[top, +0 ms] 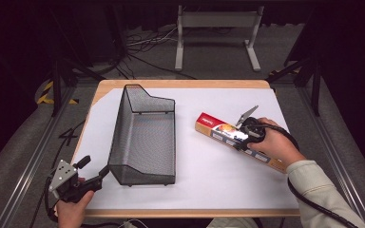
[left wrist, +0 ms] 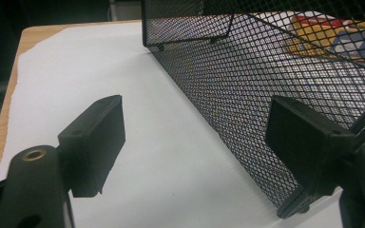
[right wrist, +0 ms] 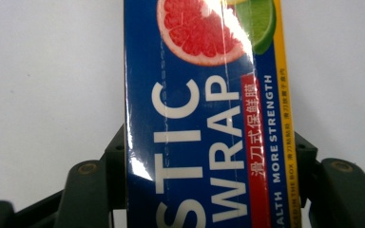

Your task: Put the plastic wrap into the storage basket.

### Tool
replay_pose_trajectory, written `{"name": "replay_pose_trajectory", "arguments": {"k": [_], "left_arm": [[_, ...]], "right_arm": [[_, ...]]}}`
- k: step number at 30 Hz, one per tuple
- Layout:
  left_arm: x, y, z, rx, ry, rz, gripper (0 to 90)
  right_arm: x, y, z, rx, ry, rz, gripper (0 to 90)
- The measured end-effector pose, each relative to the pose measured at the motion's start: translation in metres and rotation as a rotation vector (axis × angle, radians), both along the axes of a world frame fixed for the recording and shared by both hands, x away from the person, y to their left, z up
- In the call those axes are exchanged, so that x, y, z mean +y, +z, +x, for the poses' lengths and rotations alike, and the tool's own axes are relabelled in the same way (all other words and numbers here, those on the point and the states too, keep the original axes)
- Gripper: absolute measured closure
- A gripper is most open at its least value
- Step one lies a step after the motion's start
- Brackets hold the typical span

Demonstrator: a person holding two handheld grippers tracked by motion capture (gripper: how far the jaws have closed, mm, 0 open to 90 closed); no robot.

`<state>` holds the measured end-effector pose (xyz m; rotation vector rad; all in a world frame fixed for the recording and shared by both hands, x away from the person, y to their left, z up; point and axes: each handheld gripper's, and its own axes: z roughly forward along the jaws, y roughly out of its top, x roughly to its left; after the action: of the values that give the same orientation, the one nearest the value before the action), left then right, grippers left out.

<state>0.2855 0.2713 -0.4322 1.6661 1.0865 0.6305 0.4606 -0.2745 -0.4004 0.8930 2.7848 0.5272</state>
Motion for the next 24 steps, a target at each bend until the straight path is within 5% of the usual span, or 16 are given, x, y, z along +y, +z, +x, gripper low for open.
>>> {"name": "replay_pose_trajectory", "arguments": {"k": [24], "left_arm": [[0.002, 0.0, 0.0, -0.007, 0.009, -0.013, 22.0]], "right_arm": [[-0.002, 0.051, -0.016, -0.019, -0.153, 0.135, 39.6]]}}
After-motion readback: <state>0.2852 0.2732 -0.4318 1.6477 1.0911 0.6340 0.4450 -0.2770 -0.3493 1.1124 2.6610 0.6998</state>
